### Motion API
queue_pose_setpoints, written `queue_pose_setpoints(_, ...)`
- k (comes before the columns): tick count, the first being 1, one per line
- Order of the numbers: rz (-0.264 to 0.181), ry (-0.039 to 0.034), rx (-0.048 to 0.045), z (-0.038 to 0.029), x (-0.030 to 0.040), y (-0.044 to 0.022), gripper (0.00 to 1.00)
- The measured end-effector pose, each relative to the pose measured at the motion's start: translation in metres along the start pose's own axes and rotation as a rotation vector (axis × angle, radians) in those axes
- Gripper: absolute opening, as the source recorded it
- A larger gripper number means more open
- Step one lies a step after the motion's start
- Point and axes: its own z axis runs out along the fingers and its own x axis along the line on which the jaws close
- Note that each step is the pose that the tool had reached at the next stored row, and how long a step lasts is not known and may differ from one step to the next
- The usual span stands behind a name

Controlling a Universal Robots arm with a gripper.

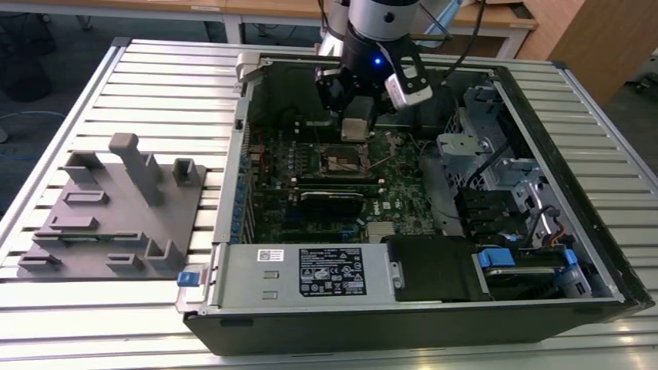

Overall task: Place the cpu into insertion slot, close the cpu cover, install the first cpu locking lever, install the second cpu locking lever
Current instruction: 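Place the cpu into insertion slot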

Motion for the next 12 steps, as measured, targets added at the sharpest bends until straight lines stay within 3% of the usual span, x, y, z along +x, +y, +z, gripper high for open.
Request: queue_pose_setpoints(12,0.0,0.0001,0.0002,0.0045,-0.0001,-0.0004,0.54)
